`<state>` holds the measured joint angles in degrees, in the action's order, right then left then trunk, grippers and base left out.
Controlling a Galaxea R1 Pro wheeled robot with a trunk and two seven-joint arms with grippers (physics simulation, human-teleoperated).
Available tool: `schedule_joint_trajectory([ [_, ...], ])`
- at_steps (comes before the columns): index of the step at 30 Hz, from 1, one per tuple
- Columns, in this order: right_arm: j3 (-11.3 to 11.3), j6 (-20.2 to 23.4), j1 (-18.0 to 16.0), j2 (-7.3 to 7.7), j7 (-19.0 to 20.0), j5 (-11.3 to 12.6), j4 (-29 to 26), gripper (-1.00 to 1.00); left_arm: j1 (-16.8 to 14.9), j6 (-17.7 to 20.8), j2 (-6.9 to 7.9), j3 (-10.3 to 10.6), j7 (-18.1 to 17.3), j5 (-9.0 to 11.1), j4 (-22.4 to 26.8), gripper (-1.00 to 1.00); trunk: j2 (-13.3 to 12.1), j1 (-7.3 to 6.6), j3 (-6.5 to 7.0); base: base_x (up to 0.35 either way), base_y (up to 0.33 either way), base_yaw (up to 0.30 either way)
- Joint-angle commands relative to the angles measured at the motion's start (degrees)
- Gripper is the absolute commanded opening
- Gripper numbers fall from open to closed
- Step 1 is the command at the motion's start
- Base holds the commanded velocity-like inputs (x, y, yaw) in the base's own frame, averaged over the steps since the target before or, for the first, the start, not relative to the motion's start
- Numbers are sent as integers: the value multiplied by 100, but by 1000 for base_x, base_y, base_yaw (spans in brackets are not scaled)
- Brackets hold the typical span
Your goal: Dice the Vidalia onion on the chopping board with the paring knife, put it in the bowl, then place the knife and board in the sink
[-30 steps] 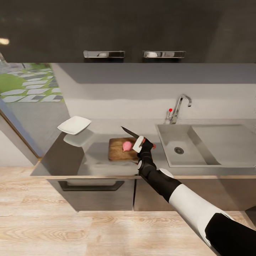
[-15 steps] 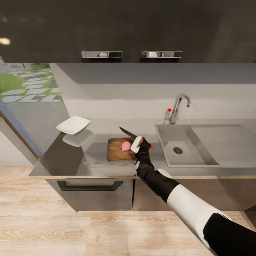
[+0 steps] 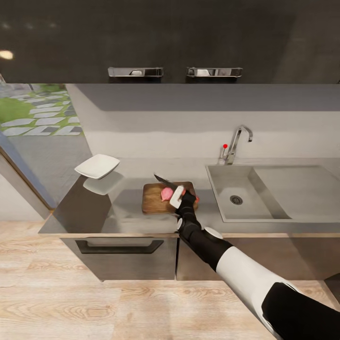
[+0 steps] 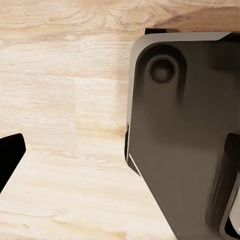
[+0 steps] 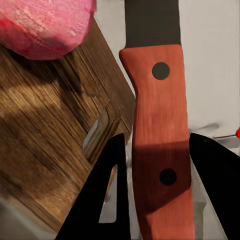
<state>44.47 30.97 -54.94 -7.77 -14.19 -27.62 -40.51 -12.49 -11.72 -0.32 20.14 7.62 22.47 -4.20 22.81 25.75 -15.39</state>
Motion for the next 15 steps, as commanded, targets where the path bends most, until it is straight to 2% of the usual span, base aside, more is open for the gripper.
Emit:
schedule_joint_trajectory([
  [1,25,8,-8,-4,-14,-24,39,-100,-8,-32,-4,48,2,38,-20,100,11,3,-10,0,0,0],
  [10,18,-54,-8,-14,-14,-24,120,-100,-8,-32,0,44,2,38,-20,100,11,3,-10,0,0,0],
  [12,18,-121,-5,-79,-78,-86,186,-100,-8,-38,65,37,16,29,30,100,11,3,-10,0,0,0],
  [14,16,-186,-6,-144,-140,-125,250,-100,-8,-38,68,40,13,31,30,100,11,3,-10,0,0,0],
  [15,12,-216,-4,-130,-172,-89,280,-100,-8,-39,49,44,9,34,31,100,11,3,-10,0,0,0],
])
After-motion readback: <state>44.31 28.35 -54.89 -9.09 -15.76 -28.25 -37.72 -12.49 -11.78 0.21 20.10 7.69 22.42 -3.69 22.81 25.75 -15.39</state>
